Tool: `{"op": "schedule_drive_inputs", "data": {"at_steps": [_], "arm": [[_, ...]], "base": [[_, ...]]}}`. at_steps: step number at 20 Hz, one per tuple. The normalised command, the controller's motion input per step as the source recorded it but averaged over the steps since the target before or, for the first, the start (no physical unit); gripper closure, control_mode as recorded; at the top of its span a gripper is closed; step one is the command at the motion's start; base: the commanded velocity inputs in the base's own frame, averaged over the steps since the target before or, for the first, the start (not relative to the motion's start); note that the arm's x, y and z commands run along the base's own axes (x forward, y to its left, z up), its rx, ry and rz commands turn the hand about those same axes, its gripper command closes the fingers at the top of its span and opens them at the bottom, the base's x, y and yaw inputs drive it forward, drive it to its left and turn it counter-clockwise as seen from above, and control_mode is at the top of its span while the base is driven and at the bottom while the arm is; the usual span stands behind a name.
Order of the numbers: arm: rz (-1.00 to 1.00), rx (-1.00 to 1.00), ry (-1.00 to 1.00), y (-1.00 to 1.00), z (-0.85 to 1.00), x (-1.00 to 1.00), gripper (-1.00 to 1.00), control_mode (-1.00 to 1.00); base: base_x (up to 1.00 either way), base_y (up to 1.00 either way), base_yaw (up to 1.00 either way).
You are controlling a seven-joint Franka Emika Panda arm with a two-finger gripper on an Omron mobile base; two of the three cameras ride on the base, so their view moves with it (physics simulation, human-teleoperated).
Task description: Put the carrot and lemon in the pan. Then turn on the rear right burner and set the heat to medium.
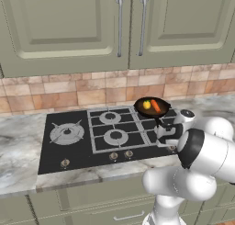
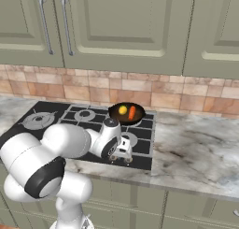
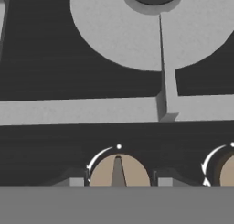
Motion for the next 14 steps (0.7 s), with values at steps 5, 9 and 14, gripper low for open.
{"op": "schedule_drive_inputs", "data": {"at_steps": [5,9,14], "arm": [[0.13,0.00,-0.01,0.00,-0.05,0.00,1.00,-1.00],[0.19,0.00,0.00,0.00,0.00,0.01,1.00,-1.00],[0.21,0.00,0.00,0.01,0.00,0.01,1.00,-1.00]], "base": [[0.00,0.00,0.00],[0.00,0.00,0.00],[0.00,0.00,0.00]]}}
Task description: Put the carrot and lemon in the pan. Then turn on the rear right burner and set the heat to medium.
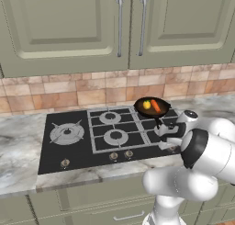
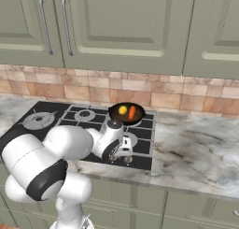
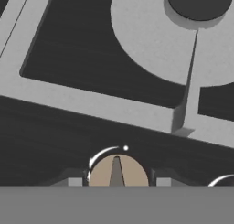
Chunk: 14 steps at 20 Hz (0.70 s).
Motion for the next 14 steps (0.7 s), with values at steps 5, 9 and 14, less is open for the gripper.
{"op": "schedule_drive_inputs", "data": {"at_steps": [5,9,14], "arm": [[0.23,0.00,0.00,0.02,0.00,0.00,1.00,-1.00],[0.23,0.00,0.01,0.01,0.00,0.00,1.00,-1.00],[0.23,0.00,0.01,0.02,0.00,0.00,1.00,-1.00]], "base": [[0.00,0.00,0.00],[0.00,0.00,0.00],[0.00,0.00,0.00]]}}
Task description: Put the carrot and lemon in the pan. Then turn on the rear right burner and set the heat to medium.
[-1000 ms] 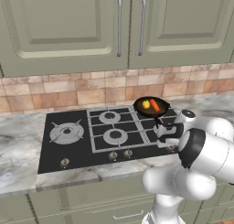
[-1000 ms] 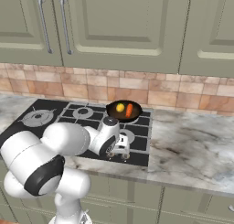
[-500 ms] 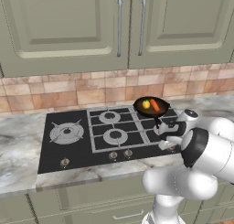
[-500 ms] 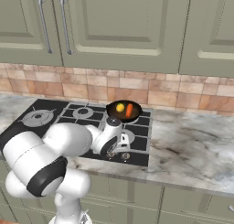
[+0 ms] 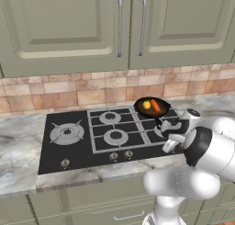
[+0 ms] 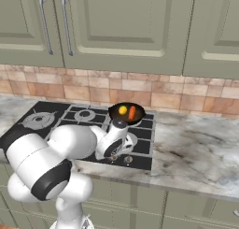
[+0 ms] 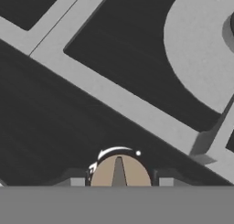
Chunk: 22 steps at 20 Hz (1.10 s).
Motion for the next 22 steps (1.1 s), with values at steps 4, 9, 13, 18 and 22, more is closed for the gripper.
{"op": "schedule_drive_inputs", "data": {"at_steps": [4,9,13,18,22], "arm": [[0.23,0.00,0.03,0.08,0.00,0.00,1.00,-1.00],[0.25,0.00,0.05,0.05,0.00,0.00,1.00,-1.00],[0.25,0.00,0.02,0.09,0.00,0.00,1.00,-1.00],[0.24,0.00,0.01,0.10,-0.02,0.00,1.00,-1.00],[0.25,0.00,0.00,0.04,-0.08,0.00,1.00,-1.00]], "base": [[0.00,0.00,0.00],[0.00,0.00,0.00],[0.00,0.00,0.00],[0.00,0.00,0.00],[0.00,0.00,0.00]]}}
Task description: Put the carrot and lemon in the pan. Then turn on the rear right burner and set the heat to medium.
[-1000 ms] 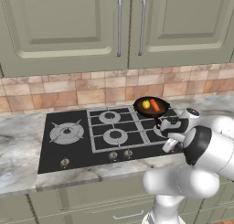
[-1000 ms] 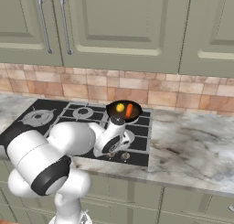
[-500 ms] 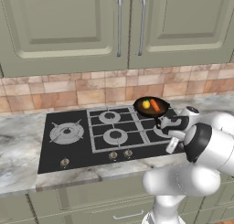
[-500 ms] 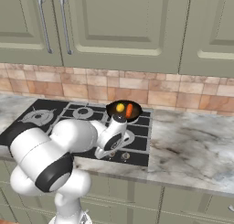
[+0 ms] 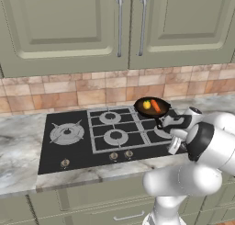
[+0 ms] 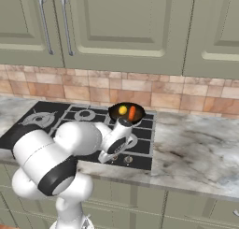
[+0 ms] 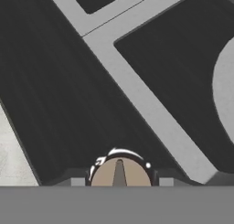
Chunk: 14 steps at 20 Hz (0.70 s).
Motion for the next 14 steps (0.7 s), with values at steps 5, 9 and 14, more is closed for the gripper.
{"op": "schedule_drive_inputs", "data": {"at_steps": [5,9,14], "arm": [[0.25,0.00,0.00,0.03,-0.07,0.00,1.00,-1.00],[0.25,0.00,0.00,0.06,-0.10,0.00,1.00,-1.00],[0.25,0.00,0.00,0.05,-0.10,0.00,1.00,-1.00]], "base": [[0.00,0.00,0.00],[0.00,0.00,0.00],[0.00,0.00,0.00]]}}
